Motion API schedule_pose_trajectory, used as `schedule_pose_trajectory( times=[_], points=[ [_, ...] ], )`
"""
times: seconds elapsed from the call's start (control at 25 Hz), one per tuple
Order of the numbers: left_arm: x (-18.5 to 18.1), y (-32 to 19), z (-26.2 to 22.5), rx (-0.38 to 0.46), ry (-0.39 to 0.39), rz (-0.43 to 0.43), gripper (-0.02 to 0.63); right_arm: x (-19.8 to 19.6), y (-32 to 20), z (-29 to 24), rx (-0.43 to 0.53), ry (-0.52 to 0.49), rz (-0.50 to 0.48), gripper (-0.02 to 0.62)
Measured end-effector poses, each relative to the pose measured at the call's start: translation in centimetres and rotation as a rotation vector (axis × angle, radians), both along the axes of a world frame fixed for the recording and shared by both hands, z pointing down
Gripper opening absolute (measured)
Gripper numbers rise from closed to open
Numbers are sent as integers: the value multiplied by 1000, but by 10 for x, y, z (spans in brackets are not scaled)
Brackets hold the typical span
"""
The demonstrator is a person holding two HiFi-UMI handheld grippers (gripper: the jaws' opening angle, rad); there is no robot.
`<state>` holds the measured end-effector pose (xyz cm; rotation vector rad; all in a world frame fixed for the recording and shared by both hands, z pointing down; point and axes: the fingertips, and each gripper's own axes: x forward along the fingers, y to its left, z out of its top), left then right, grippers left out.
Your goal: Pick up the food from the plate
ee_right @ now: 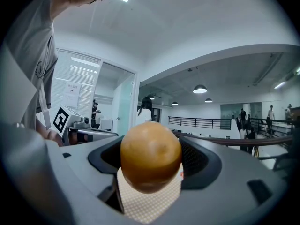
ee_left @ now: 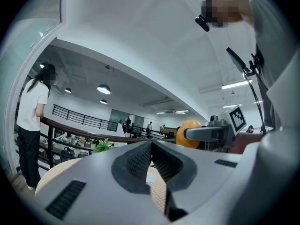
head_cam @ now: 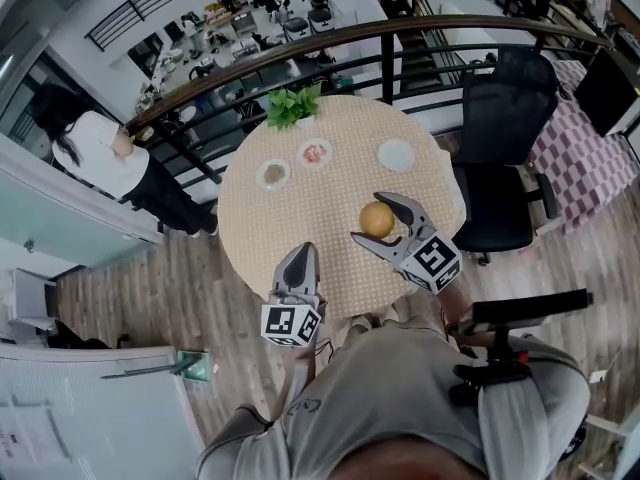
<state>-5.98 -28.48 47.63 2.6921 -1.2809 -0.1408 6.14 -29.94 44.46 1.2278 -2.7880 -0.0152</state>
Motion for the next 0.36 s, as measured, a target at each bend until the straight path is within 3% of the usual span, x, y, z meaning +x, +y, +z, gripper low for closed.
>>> schedule_pose_trajectory(
  times=[0.36],
  points=[
    [-14, -9, 17, -32, 6, -13, 11, -11, 2, 1, 6, 21, -5, 362]
  ],
)
